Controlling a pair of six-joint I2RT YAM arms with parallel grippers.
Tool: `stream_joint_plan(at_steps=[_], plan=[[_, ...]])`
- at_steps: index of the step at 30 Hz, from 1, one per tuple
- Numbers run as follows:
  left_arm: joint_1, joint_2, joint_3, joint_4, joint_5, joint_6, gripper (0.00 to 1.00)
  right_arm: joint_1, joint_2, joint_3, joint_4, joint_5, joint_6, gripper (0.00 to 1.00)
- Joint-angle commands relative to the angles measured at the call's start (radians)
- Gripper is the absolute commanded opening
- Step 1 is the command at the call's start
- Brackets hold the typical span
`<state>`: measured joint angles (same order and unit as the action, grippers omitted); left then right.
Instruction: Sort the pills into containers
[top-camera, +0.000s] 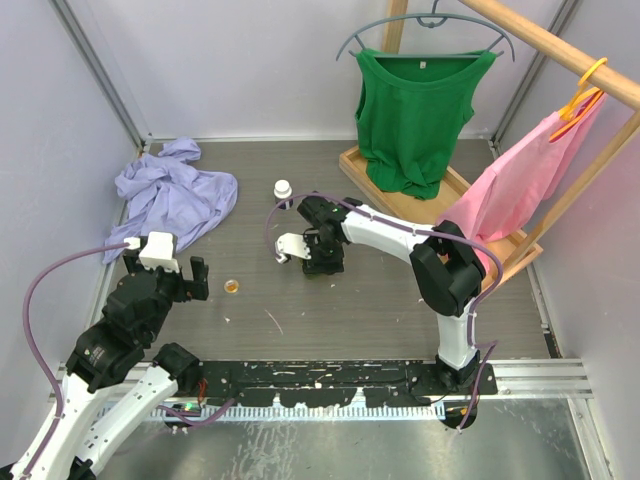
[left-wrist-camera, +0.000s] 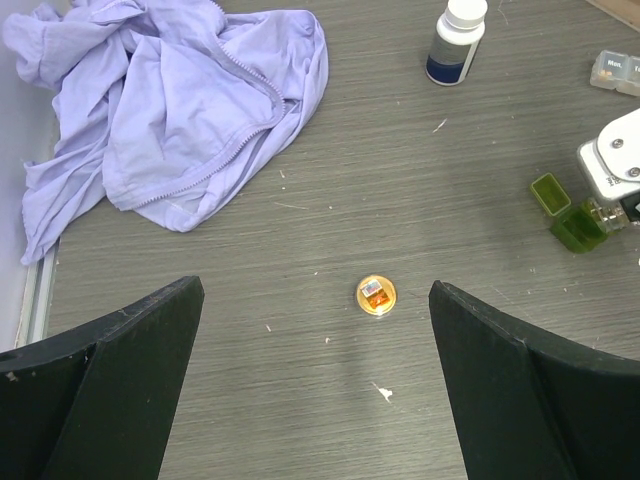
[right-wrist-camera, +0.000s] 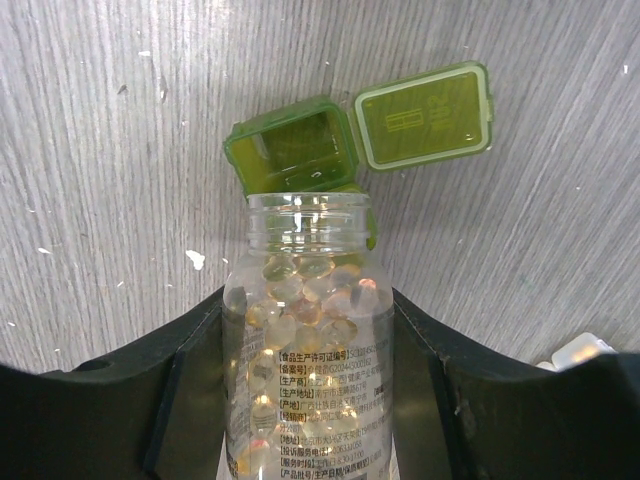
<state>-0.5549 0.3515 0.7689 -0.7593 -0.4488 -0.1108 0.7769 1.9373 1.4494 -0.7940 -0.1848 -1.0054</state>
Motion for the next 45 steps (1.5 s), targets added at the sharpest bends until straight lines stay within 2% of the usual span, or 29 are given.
stream_joint_plan(at_steps=[1, 3, 6, 8, 11, 13, 15, 18, 20, 23, 25, 28, 31, 33, 36, 38, 41, 43, 45], plan=[[0.004, 0.006, 0.002, 0.057, 0.001, 0.016, 0.98, 0.004, -0.05, 0.028, -0.017, -0.016, -0.002, 0.01], [0.004, 0.006, 0.002, 0.057, 0.001, 0.016, 0.98, -0.002, -0.065, 0.005, 0.04, 0.03, 0.018, 0.01], [0.004, 0.006, -0.001, 0.059, 0.001, 0.016, 0.98, 0.0, -0.052, 0.034, -0.036, -0.034, -0.012, 0.01], [0.004, 0.007, 0.0, 0.059, 0.004, 0.016, 0.98, -0.009, -0.063, 0.011, 0.039, 0.031, 0.019, 0.01], [0.004, 0.004, -0.001, 0.06, 0.005, 0.016, 0.98, 0.001, -0.059, 0.031, -0.027, -0.03, -0.009, 0.01], [0.004, 0.004, 0.0, 0.059, 0.005, 0.017, 0.98, -0.005, -0.068, -0.004, 0.06, 0.033, 0.03, 0.01], [0.004, 0.001, -0.002, 0.059, 0.006, 0.017, 0.98, -0.01, -0.049, 0.038, -0.02, -0.032, 0.013, 0.01], [0.004, 0.001, -0.002, 0.06, 0.008, 0.018, 0.98, 0.003, -0.07, -0.011, 0.065, 0.039, 0.033, 0.01], [0.004, 0.0, -0.002, 0.059, 0.007, 0.017, 0.98, -0.002, -0.051, 0.03, -0.019, -0.022, 0.011, 0.01], [0.003, 0.0, -0.002, 0.06, 0.009, 0.018, 0.98, 0.003, -0.08, -0.018, 0.074, 0.031, 0.038, 0.01], [0.004, -0.001, -0.002, 0.06, 0.009, 0.018, 0.98, 0.001, -0.053, 0.028, -0.013, -0.024, 0.017, 0.01], [0.004, -0.002, -0.002, 0.059, 0.01, 0.017, 0.98, 0.004, -0.085, -0.025, 0.078, 0.037, 0.034, 0.01], [0.004, -0.002, -0.003, 0.062, 0.01, 0.019, 0.98, 0.015, -0.065, 0.009, -0.017, -0.016, 0.0, 0.01], [0.004, 0.0, -0.002, 0.06, 0.013, 0.019, 0.98, 0.01, -0.083, -0.033, 0.067, 0.042, 0.022, 0.01], [0.003, -0.005, -0.004, 0.061, 0.012, 0.019, 0.98, 0.017, -0.066, 0.002, -0.003, -0.006, 0.005, 0.01], [0.004, -0.005, -0.003, 0.06, 0.012, 0.019, 0.98, 0.01, -0.084, -0.026, 0.072, 0.043, 0.029, 0.01], [0.004, -0.006, -0.005, 0.062, 0.012, 0.02, 0.98, 0.015, -0.063, 0.019, -0.007, -0.005, 0.012, 0.01], [0.004, -0.005, -0.003, 0.061, 0.014, 0.02, 0.98, 0.006, -0.076, -0.006, 0.059, 0.048, 0.034, 0.01], [0.004, -0.008, -0.003, 0.061, 0.013, 0.019, 0.98, -0.001, -0.064, 0.029, -0.003, -0.017, 0.029, 0.01]])
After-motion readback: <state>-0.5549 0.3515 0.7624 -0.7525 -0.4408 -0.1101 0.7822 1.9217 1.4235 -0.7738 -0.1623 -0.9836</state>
